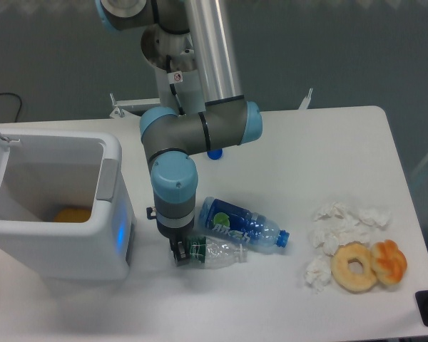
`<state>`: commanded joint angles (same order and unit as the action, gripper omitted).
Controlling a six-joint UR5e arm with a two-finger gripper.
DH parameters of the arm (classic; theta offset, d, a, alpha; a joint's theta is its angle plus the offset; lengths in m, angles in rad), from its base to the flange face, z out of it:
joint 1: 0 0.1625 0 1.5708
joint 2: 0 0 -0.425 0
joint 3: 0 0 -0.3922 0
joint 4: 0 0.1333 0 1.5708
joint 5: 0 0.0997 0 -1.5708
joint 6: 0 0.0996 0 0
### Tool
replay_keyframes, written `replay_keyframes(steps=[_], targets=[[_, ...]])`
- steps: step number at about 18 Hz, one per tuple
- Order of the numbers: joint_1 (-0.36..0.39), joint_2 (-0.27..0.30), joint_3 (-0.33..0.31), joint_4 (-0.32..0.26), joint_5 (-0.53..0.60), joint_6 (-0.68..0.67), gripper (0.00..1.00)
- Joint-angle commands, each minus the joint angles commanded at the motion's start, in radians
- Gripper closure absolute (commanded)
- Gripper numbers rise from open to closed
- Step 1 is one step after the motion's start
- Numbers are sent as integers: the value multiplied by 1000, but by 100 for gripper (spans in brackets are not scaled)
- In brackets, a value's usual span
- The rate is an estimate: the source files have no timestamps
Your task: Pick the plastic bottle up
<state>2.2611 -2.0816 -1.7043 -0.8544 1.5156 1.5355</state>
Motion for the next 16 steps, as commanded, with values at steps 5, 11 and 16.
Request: replay_keyframes(steps=[5, 11, 16], targets=[[0, 2, 23, 0, -3, -5, 33], [17, 32, 87, -2, 2, -6, 31], [66, 103, 138, -5, -9, -23, 31]])
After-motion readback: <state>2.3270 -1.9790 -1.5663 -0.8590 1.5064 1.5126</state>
